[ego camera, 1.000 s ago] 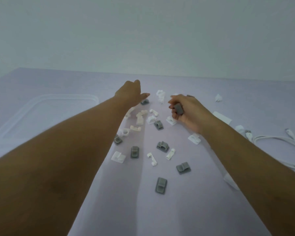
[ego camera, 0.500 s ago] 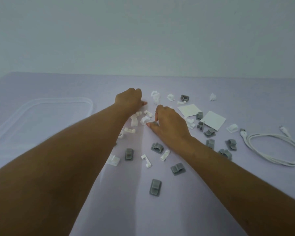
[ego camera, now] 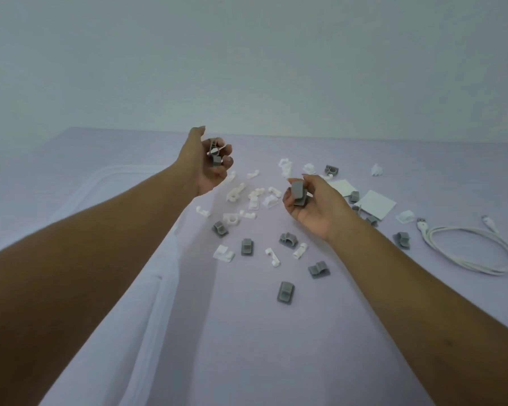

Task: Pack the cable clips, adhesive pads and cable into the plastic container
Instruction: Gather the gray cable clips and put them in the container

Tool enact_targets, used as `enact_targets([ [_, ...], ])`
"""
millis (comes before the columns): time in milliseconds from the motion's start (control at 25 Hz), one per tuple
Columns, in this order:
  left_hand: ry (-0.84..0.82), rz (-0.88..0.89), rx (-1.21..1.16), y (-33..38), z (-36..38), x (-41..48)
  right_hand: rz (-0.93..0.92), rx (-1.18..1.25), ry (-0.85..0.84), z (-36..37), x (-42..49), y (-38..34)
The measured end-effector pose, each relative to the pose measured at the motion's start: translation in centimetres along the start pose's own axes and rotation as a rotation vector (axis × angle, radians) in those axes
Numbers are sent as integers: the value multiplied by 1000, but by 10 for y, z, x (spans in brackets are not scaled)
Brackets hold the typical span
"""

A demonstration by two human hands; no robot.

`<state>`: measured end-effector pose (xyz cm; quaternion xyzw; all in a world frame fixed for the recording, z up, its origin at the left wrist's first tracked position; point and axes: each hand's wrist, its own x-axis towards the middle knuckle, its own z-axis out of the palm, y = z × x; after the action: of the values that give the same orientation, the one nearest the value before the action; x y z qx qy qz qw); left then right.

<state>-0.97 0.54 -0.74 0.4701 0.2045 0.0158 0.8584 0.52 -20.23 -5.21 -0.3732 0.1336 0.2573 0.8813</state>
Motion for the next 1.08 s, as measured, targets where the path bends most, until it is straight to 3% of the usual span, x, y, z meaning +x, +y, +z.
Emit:
enact_targets([
  [40, 11, -7, 147, 1, -1, -5, 13, -23, 1, 2, -5, -1],
  [120, 60, 30, 724, 0, -5, -15, -73, -353, 39, 2, -14, -1],
  [200, 78, 160, 1484, -5, -13, -24, -288, -986, 60, -1, -24, 0],
  [280, 27, 264, 2016, -11, -19, -35, -479, -1561, 23, -10, -31, 3],
  [360, -4, 243, 2184, -15, -22, -44, -521, -1852, -10, -15, -39, 5],
  [440, -9, 191, 2241, -19, -22, -48, -499, -1990, 22, -19, -45, 6],
  [640, -43, 166, 2354, -37, -18, -45, -508, -2026, 49, -29, -38, 11],
  [800, -89, 119, 2319, -36, -17, -39, -549, -1824, 39, -33, -31, 11],
  [880, -91, 81, 2092, -26, -17, -41, -458, -1409, 37, -28, -34, 9],
  [920, -108, 34, 1827, -19, -18, -44, -341, -1098, 18, -24, -38, 6],
  [1000, -150, -60, 1079, -5, -20, -53, -87, -453, -59, -16, -45, 2],
  [1080, -166, -9, 523, 6, -24, -65, 46, -65, -128, -9, -50, 2],
])
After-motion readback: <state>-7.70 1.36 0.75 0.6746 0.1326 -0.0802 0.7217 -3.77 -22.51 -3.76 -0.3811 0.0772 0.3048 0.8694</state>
